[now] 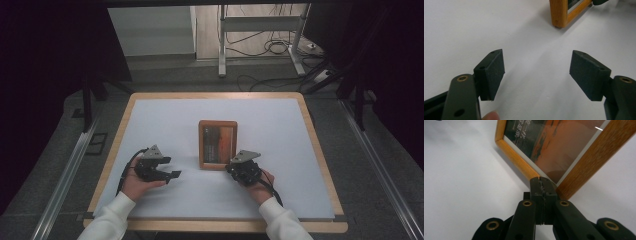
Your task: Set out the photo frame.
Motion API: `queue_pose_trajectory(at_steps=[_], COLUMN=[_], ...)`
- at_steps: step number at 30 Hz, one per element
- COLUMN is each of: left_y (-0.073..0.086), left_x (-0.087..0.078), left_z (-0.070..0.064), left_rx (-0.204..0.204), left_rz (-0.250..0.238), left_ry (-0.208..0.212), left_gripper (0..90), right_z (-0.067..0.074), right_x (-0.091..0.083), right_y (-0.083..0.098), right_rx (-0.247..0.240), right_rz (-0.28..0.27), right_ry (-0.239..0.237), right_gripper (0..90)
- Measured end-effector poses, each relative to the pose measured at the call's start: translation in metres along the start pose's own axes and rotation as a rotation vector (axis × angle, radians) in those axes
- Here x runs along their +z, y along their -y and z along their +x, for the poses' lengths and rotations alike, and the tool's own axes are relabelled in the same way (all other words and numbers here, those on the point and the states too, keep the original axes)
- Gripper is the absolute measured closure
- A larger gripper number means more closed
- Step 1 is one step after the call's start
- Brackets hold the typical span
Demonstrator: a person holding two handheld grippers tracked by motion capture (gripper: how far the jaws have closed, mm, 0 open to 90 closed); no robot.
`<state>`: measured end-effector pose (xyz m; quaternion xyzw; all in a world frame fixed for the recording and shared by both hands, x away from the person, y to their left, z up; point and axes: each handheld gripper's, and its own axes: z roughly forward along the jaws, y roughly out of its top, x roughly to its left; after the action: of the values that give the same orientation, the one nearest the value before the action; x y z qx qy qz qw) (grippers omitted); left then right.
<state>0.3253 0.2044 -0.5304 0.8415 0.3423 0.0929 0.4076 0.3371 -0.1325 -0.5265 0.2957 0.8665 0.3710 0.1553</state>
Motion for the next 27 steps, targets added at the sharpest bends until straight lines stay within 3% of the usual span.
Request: queue_pose_trajectory(at_steps=[11,27], left_y=[0.0,-0.004], left_x=[0.0,0.005], left_z=[0.0,-0.002], left_rx=[-0.003,-0.01], left_rz=[-0.004,-0.017], left_ry=[0.002,-0.002], left_gripper=[27.4,27.4], right_z=[0.001,-0.008], right_x=[0.001,-0.017], right_y=[0.001,0.0], right_rx=[-0.008,0.004], right_rz=[0.001,-0.078], right_ry=[0.002,-0.025], right_gripper=[90.0,90.0])
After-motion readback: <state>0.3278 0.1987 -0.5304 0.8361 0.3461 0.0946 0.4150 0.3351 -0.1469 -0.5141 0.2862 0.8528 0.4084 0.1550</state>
